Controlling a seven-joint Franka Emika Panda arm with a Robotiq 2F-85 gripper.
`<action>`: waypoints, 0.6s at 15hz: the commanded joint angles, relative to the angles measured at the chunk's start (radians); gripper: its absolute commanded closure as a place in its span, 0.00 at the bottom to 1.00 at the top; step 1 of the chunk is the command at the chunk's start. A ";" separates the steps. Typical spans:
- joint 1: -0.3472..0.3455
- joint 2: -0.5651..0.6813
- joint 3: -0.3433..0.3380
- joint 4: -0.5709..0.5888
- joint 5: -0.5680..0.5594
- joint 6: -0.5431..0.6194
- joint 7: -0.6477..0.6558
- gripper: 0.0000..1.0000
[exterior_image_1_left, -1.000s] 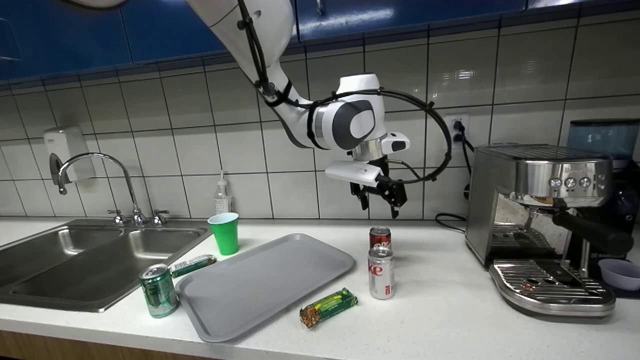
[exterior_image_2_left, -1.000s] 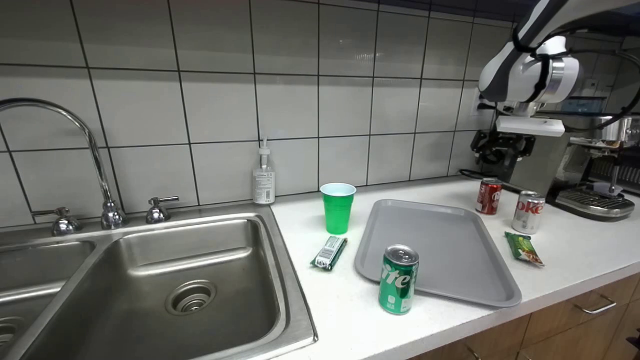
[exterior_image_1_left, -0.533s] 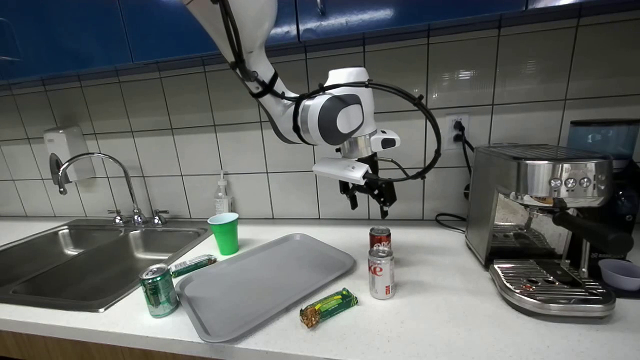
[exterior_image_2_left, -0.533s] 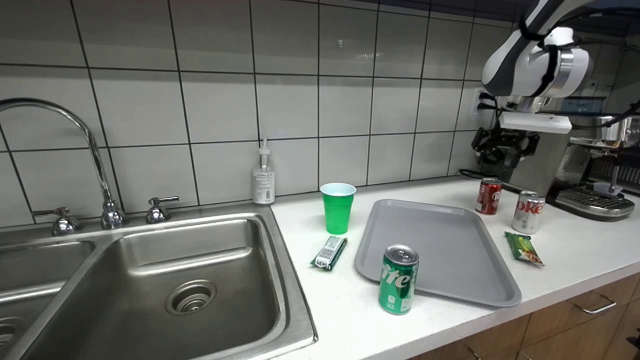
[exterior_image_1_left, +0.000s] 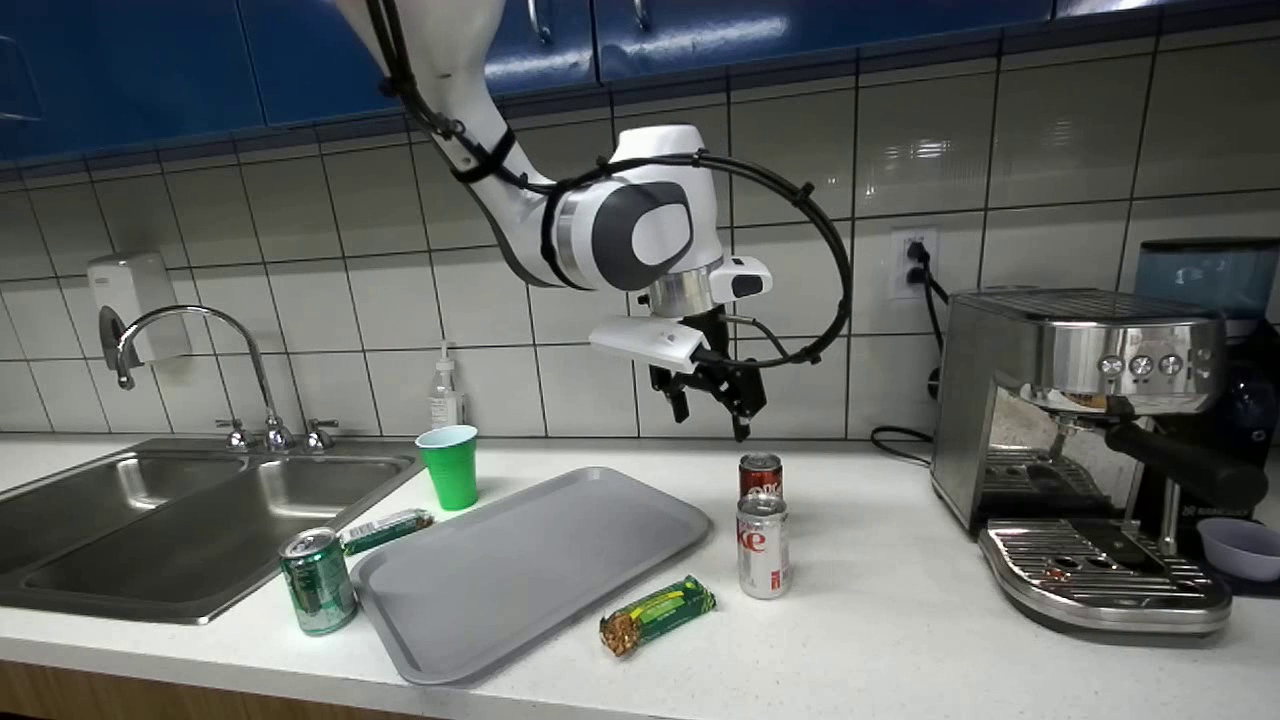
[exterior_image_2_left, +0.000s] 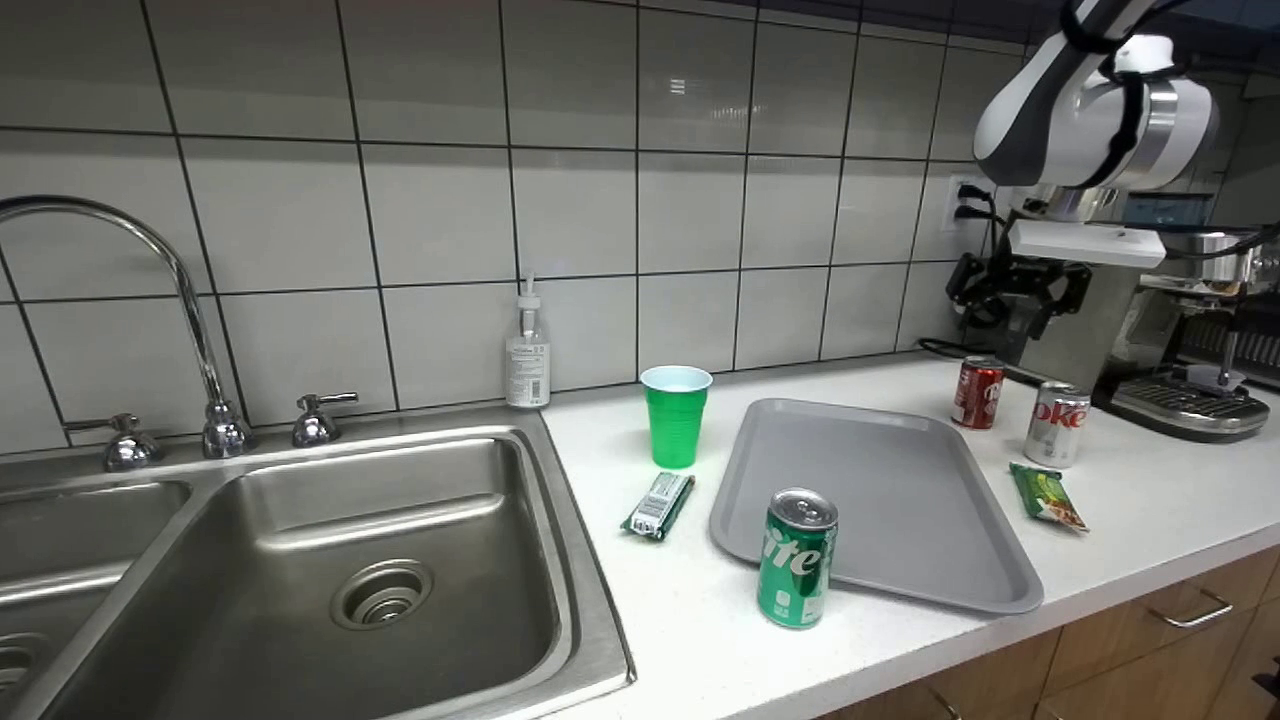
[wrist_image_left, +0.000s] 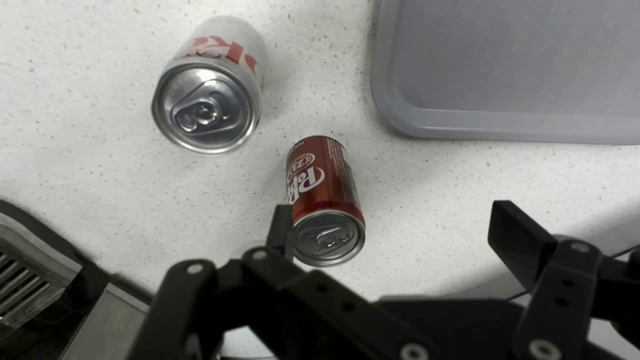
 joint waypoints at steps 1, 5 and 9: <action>0.031 -0.088 -0.018 -0.123 -0.024 0.046 0.038 0.00; 0.057 -0.120 -0.036 -0.201 -0.048 0.070 0.064 0.00; 0.079 -0.138 -0.061 -0.266 -0.089 0.083 0.104 0.00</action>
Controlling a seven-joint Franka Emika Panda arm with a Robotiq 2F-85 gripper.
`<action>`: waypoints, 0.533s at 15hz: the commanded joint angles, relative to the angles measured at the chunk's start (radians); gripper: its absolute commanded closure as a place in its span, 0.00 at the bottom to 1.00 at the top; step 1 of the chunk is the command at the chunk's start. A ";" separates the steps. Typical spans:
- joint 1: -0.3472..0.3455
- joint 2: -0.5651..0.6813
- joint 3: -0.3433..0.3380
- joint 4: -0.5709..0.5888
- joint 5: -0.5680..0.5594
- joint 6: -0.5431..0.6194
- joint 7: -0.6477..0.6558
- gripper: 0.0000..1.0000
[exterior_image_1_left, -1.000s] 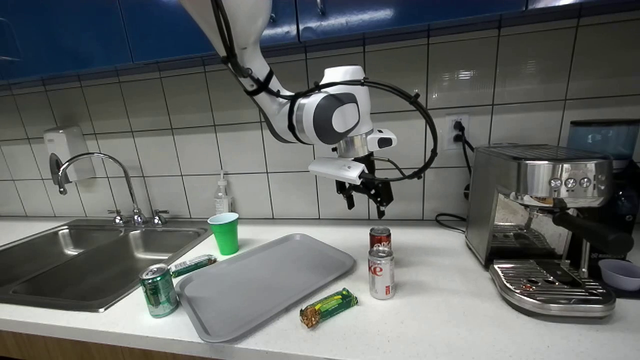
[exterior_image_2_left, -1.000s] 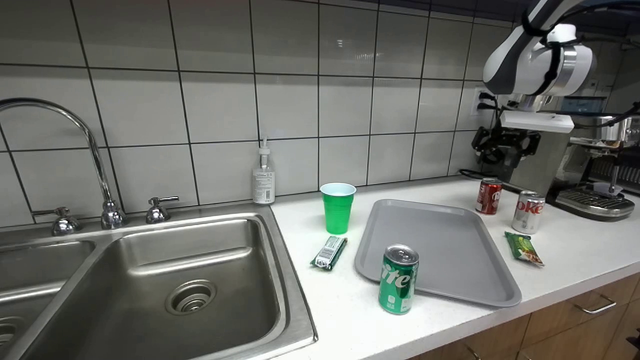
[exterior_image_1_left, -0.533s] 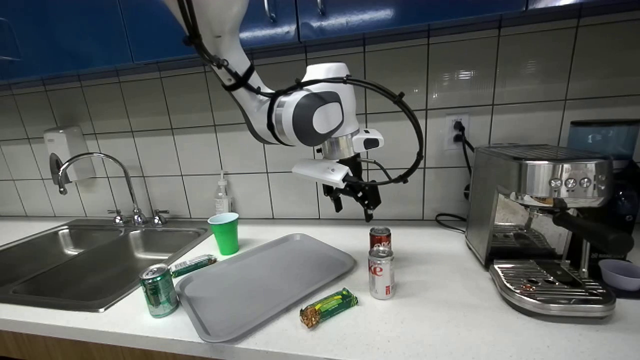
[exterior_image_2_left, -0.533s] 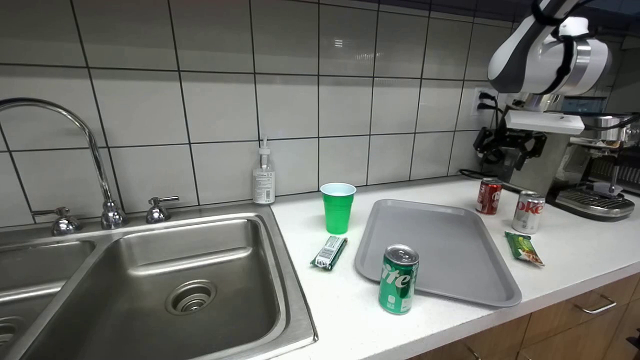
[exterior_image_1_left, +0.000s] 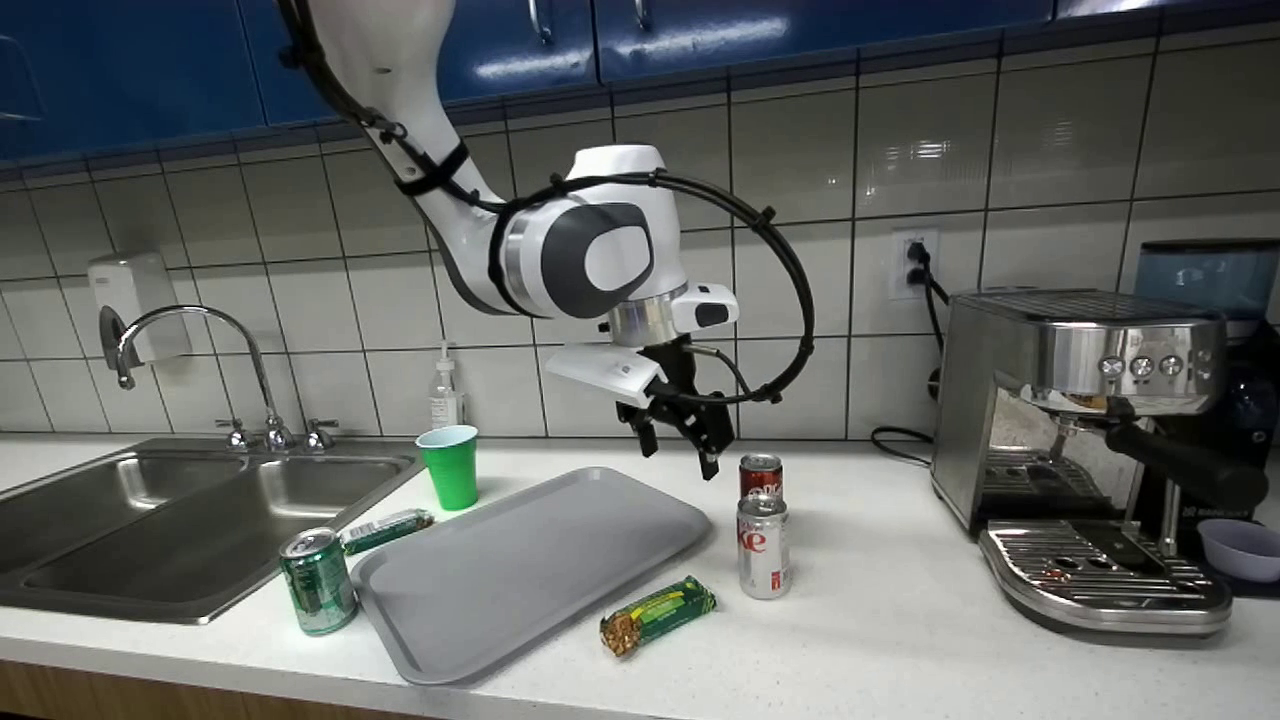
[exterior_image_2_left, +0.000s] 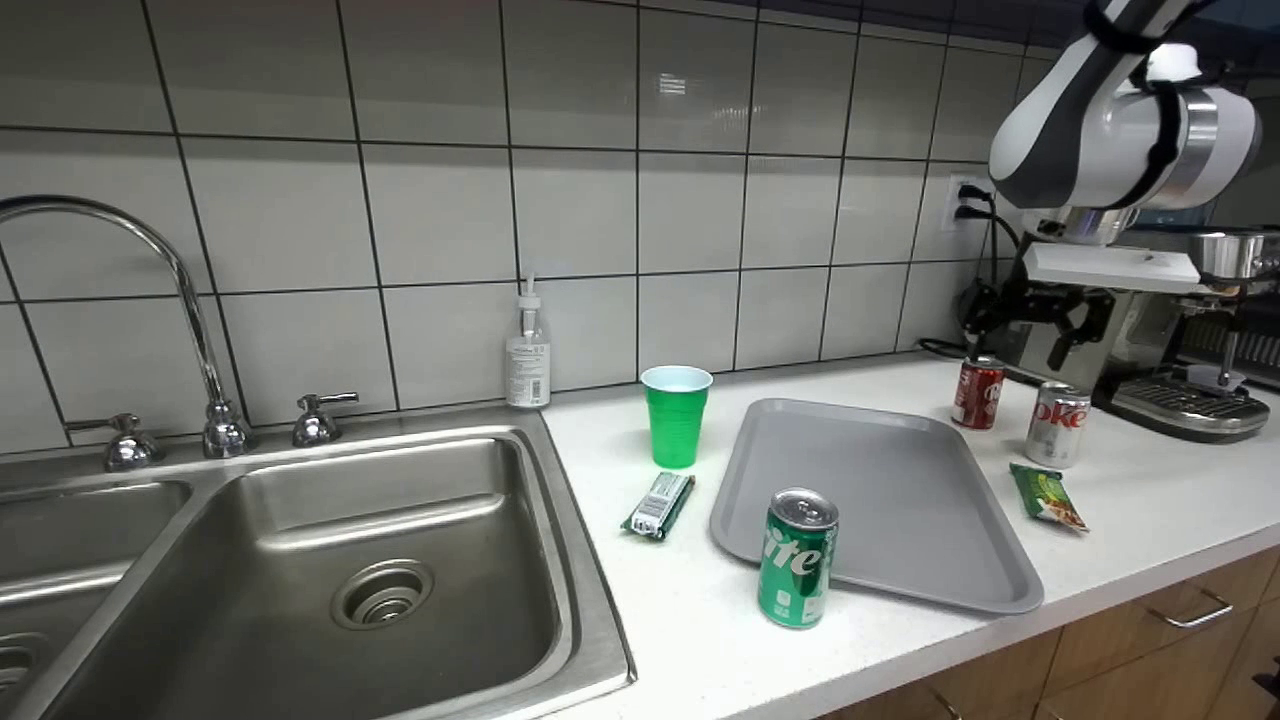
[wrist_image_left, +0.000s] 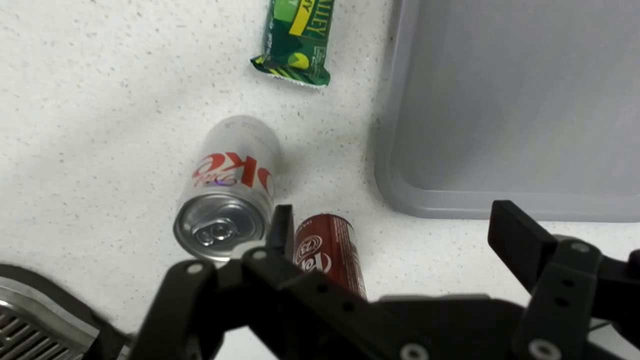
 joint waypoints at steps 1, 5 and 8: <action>0.030 -0.054 -0.034 -0.087 -0.058 0.023 0.066 0.00; 0.043 -0.055 -0.051 -0.136 -0.087 0.041 0.098 0.00; 0.051 -0.048 -0.061 -0.169 -0.095 0.064 0.122 0.00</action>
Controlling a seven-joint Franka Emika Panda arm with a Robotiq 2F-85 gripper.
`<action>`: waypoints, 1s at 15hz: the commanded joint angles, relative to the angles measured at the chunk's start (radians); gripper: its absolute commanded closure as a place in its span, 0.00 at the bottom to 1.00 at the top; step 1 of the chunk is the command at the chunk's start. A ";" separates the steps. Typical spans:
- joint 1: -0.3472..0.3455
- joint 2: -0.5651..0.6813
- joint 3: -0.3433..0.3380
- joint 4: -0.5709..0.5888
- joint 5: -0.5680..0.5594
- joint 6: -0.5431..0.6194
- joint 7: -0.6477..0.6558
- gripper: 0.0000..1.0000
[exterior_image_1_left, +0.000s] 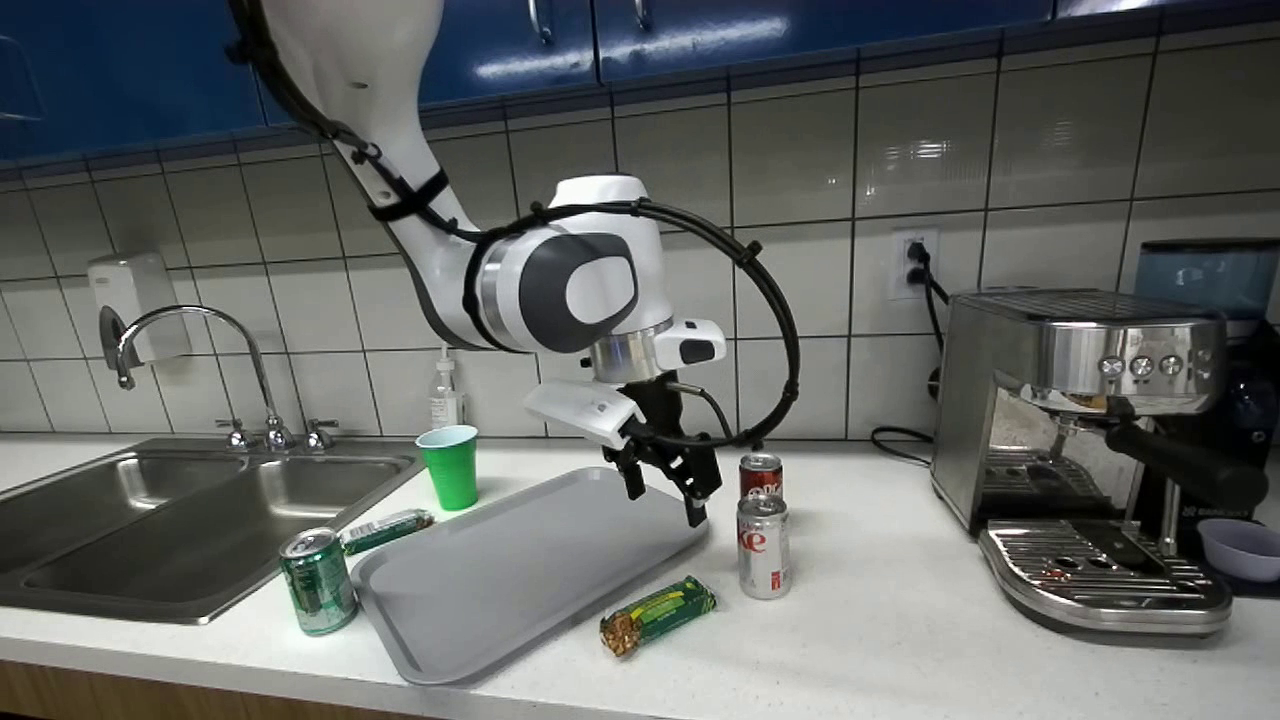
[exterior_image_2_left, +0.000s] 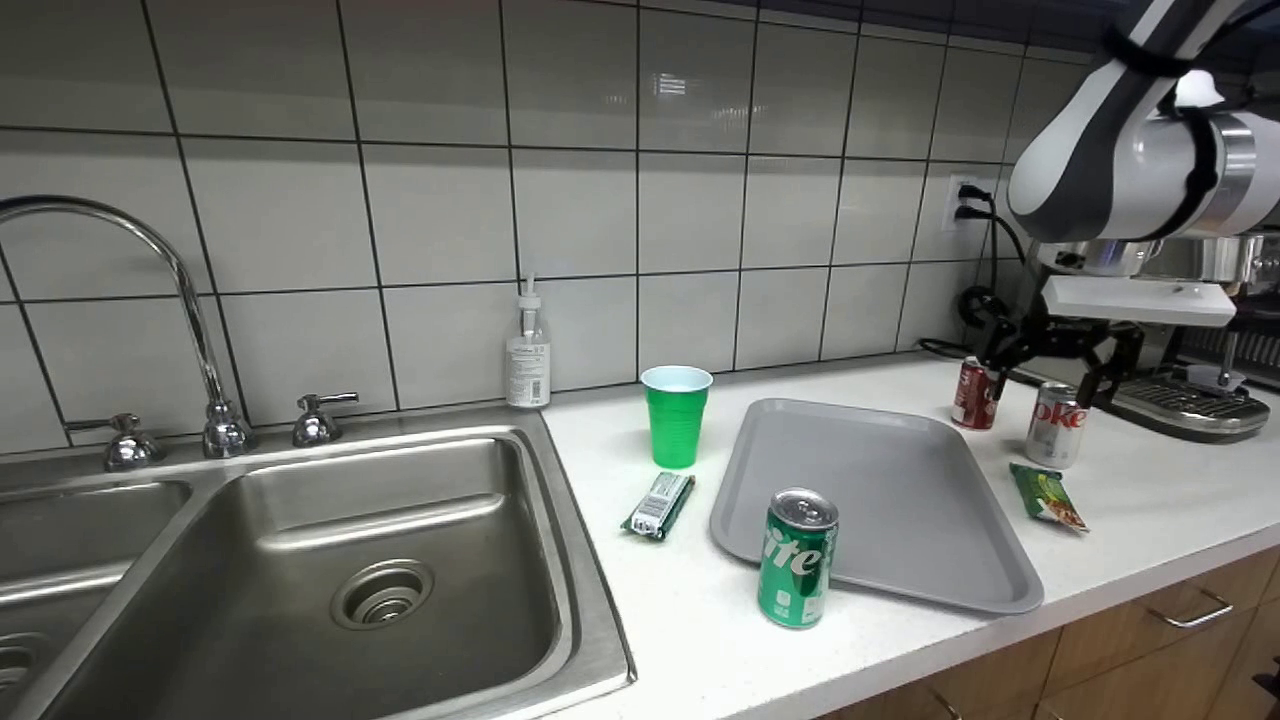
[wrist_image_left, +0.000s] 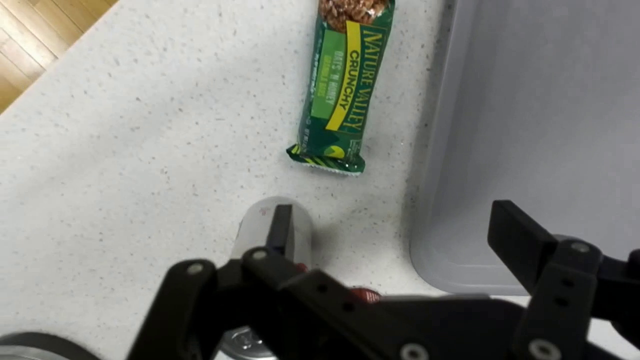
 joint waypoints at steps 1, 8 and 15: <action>0.023 -0.030 -0.026 -0.067 -0.038 0.040 0.061 0.00; 0.038 -0.008 -0.069 -0.115 -0.080 0.064 0.107 0.00; 0.038 0.033 -0.096 -0.120 -0.077 0.081 0.129 0.00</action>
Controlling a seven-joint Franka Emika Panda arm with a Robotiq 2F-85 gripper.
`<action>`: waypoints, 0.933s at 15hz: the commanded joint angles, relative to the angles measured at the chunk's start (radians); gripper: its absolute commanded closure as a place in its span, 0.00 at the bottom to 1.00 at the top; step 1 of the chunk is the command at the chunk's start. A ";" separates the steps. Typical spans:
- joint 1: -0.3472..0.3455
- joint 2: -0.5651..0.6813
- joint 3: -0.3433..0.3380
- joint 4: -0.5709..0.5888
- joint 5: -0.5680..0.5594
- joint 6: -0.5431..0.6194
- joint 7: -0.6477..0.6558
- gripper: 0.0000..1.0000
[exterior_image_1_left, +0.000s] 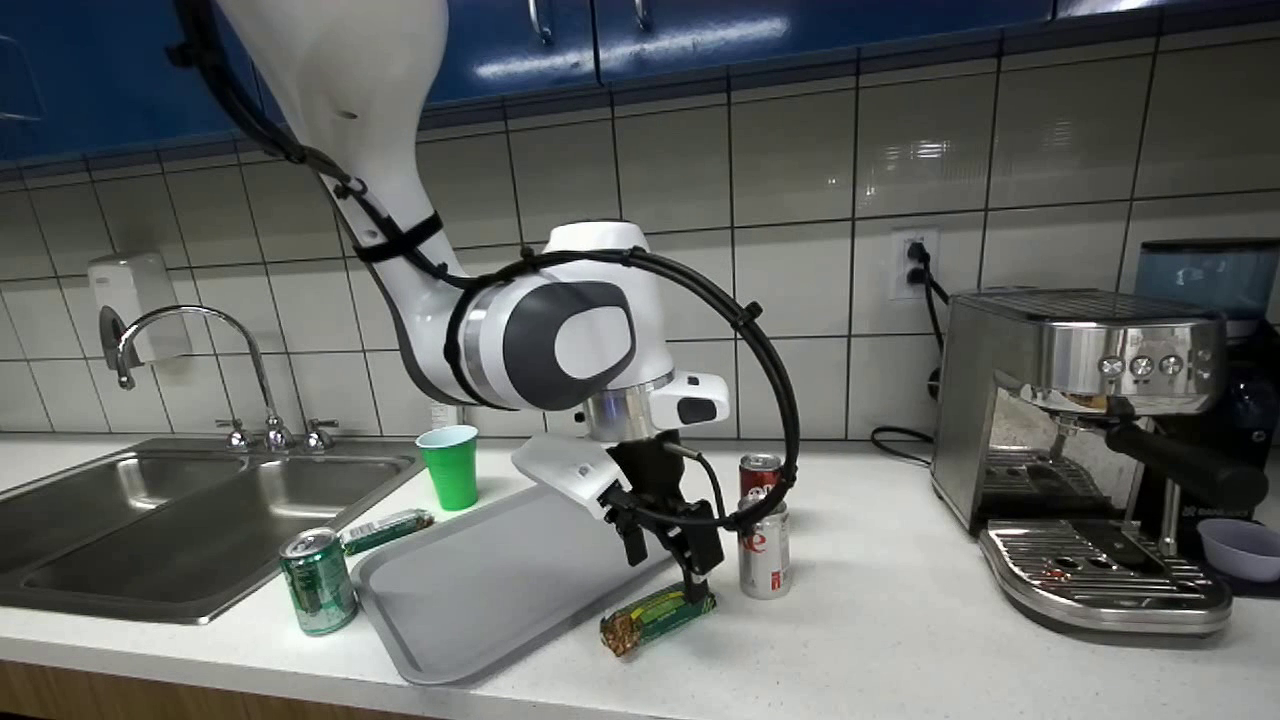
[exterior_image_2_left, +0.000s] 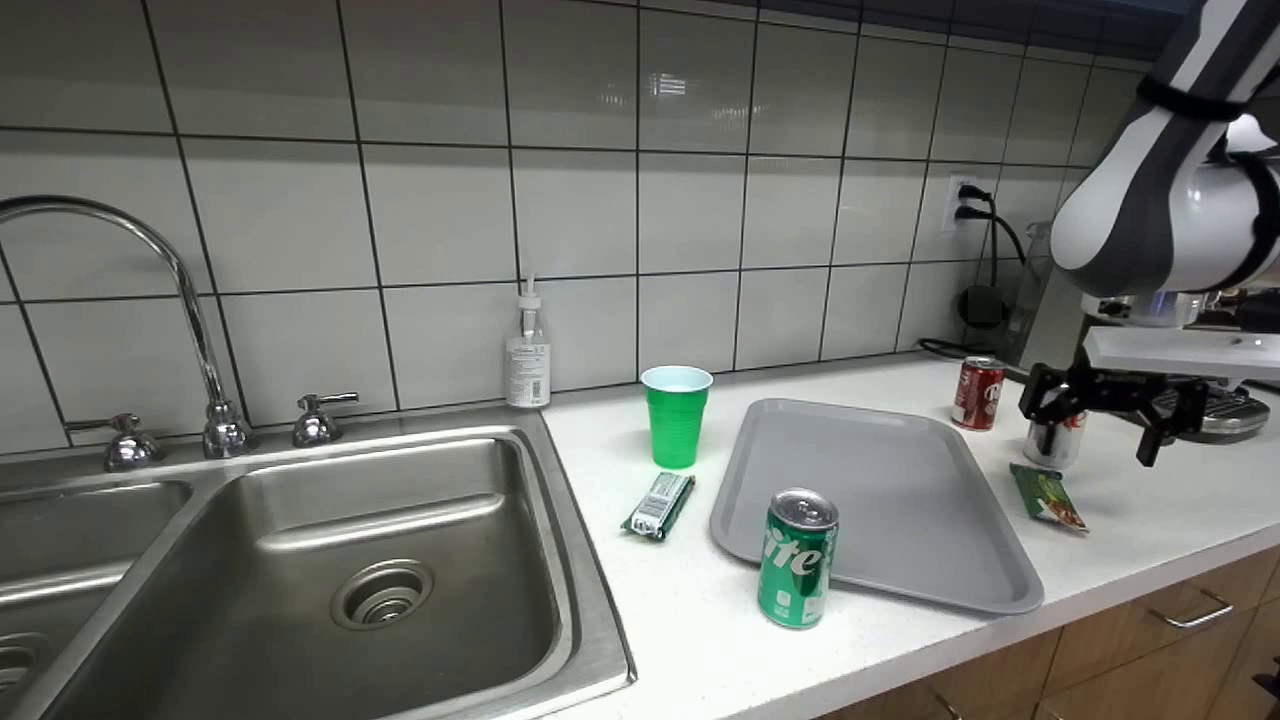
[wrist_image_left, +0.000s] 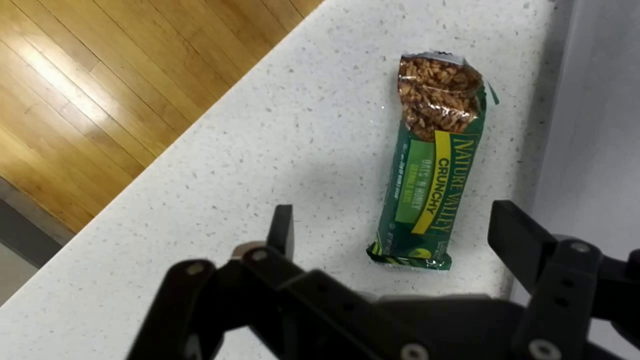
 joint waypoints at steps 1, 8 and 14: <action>0.014 0.021 -0.018 -0.002 -0.016 0.023 0.041 0.00; 0.021 0.079 -0.019 0.013 -0.005 0.024 0.050 0.00; 0.024 0.110 -0.016 0.038 0.002 0.019 0.052 0.00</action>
